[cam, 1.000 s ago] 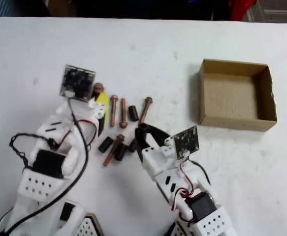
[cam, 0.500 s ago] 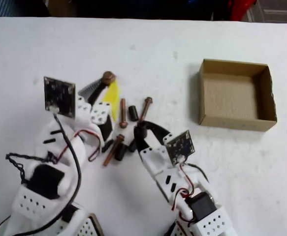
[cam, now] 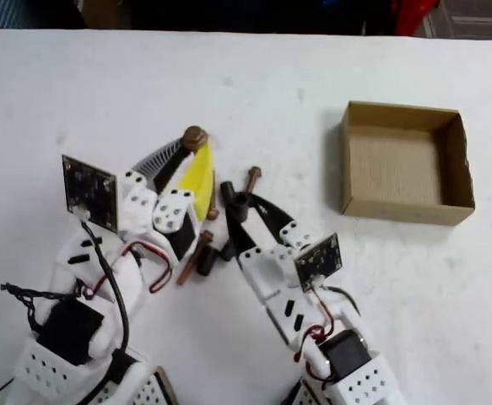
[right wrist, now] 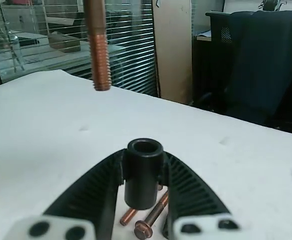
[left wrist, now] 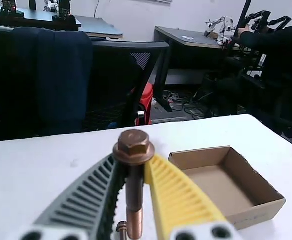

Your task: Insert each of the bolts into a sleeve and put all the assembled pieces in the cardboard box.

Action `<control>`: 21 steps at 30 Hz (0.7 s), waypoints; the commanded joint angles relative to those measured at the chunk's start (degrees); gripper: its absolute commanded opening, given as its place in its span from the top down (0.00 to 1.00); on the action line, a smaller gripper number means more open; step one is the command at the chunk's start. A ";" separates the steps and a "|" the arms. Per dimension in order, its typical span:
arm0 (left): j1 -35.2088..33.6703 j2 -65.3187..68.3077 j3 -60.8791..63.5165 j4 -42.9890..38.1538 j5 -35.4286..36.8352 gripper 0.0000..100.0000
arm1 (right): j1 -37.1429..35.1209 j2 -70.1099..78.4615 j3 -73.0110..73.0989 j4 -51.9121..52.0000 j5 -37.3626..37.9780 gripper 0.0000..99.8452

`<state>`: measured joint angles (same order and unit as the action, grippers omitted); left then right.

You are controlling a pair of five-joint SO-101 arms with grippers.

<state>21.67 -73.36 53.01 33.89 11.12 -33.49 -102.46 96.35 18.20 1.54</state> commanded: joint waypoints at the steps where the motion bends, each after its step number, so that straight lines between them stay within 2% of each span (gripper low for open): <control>1: 0.92 -1.54 0.18 -1.85 0.18 0.98 | -1.71 -0.31 0.44 -1.10 0.70 0.98; 10: 7.34 -1.71 3.43 -2.37 0.09 0.98 | -2.86 -0.48 0.44 0.48 0.79 0.98; 21: 7.52 -1.71 3.69 -2.29 0.09 0.98 | -2.77 -0.57 0.44 2.95 0.88 0.98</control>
<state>28.53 -74.07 57.41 33.89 11.12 -36.22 -102.46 96.35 20.92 1.71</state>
